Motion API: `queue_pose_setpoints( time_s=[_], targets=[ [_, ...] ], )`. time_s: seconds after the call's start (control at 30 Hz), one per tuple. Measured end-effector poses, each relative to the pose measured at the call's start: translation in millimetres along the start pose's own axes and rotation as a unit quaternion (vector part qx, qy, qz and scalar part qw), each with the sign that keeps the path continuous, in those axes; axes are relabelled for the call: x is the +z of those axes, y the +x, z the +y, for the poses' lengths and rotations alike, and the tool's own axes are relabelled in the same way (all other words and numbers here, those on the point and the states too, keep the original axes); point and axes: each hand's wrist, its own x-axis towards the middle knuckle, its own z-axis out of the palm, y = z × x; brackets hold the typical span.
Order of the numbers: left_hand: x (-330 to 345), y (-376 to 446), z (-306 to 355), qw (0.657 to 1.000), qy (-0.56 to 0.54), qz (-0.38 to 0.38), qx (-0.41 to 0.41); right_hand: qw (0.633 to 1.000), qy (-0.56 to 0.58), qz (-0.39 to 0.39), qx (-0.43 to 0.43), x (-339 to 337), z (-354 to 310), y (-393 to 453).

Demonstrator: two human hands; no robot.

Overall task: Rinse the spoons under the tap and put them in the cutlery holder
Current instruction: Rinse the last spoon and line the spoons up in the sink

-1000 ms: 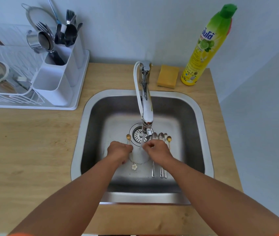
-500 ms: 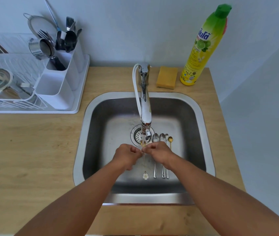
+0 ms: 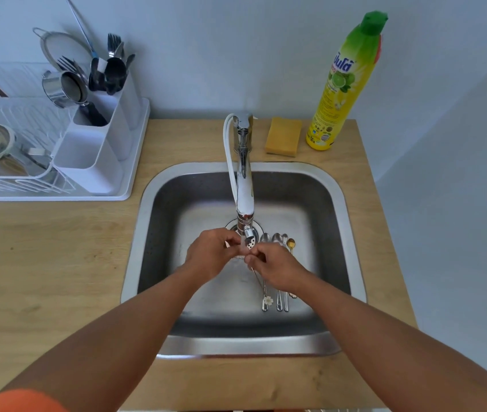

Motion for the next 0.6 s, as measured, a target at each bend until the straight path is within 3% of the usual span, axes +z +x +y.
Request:
queue_pose_setpoints(
  time_s=[0.17,0.47,0.6],
  targets=[
    [-1.3,-3.1,0.2,0.988,0.126,0.03,0.087,1.0,-0.014,-0.006,-0.003,-2.8,-2.7,-5.1],
    [-9.4,-6.4,2.0,0.99,0.074,-0.028,0.117,0.997,-0.066,-0.011,-0.027,-13.0,-10.4,-6.5],
    [-11.5,-5.6,-2.7,0.99,0.098,0.006,0.097,0.995,-0.089,-0.008,-0.048,-15.7,-15.2,-5.1]
  ],
)
